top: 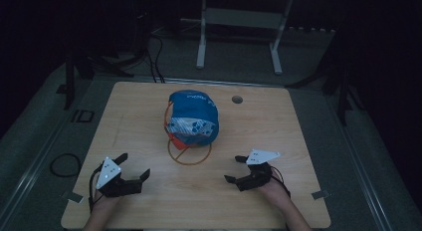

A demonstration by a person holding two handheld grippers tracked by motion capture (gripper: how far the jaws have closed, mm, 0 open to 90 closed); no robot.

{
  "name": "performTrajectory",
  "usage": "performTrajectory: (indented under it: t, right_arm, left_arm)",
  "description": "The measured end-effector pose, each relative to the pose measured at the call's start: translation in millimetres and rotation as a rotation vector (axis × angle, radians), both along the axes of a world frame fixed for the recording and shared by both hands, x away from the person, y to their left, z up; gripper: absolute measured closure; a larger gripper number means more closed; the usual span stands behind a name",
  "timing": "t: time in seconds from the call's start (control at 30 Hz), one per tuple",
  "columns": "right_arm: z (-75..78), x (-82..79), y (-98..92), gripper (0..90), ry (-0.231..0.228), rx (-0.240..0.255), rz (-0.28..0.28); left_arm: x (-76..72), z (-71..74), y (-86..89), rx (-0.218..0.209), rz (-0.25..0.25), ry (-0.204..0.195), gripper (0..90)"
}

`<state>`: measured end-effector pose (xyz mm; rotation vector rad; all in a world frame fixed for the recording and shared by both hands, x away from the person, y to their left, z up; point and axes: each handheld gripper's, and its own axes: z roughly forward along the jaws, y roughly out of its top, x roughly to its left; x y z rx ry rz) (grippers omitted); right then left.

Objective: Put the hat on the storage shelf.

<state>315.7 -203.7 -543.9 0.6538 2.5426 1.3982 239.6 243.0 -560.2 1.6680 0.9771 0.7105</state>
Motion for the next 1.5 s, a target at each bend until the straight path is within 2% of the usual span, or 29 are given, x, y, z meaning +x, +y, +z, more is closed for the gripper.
performTrajectory:
  t: [0.23, 0.5, 0.8, 1.33, 1.5]
  right_arm:
    - [-7.6, -4.3, -12.6, 14.6, -0.006, -0.014, -0.012]
    - [-12.2, -9.4, -35.7, 14.7, -0.010, 0.011, -0.041]
    - [-17.0, -9.5, -57.3, 14.7, -0.009, 0.060, -0.041]
    - [-21.6, -6.1, -62.9, 14.7, -0.019, 0.079, -0.088]
    - [-21.5, -4.6, -66.8, 14.7, -0.016, 0.105, -0.117]
  left_arm:
    - [0.1, -0.8, -0.4, -0.001, -0.004, 0.006, 1.8]
    - [-0.1, -1.0, -0.1, -0.002, -0.006, 0.006, 1.8]
    - [-0.5, -1.9, -1.4, 0.000, -0.012, 0.007, 1.8]
    - [-4.3, -2.0, -1.0, 0.001, -0.013, 0.005, 1.8]
    - [-4.0, -2.1, -0.8, -0.002, -0.014, 0.007, 1.8]
